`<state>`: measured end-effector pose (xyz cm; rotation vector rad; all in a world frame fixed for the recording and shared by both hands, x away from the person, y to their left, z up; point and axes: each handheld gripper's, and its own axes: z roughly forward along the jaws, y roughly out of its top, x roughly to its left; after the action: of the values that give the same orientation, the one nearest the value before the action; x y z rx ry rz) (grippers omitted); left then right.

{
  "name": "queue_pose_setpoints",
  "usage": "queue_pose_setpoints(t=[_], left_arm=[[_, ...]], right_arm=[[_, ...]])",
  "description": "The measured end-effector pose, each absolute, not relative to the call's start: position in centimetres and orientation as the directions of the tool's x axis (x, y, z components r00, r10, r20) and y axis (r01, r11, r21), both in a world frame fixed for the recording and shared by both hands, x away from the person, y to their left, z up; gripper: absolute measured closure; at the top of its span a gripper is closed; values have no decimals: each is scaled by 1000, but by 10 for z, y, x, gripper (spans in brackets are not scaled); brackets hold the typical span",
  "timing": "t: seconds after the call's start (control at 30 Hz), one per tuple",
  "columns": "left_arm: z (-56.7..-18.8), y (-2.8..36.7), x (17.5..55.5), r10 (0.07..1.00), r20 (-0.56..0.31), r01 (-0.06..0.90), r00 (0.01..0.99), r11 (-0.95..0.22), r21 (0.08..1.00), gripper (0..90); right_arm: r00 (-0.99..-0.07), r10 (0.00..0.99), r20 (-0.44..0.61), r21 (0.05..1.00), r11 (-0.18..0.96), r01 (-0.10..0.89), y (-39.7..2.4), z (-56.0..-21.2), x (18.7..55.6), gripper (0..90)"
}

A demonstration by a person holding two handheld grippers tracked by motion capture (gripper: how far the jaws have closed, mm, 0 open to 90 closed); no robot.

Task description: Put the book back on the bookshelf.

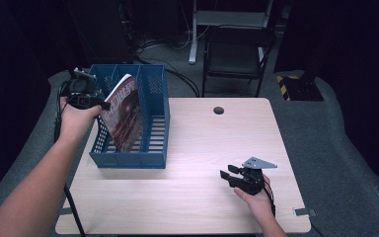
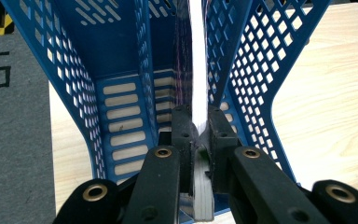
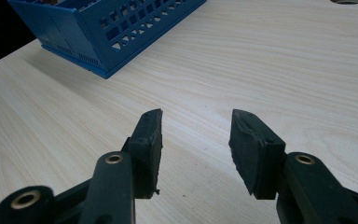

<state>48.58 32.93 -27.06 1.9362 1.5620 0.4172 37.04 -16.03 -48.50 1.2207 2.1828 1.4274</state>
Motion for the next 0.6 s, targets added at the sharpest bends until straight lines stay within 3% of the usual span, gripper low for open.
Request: queue_pose_setpoints(t=[0.6], left_arm=[[-268, 328, 494, 971, -118, 740, 207, -77, 668, 844]], right_arm=[[-615, 758, 220, 851, 160, 501, -161, -485, 370, 539]])
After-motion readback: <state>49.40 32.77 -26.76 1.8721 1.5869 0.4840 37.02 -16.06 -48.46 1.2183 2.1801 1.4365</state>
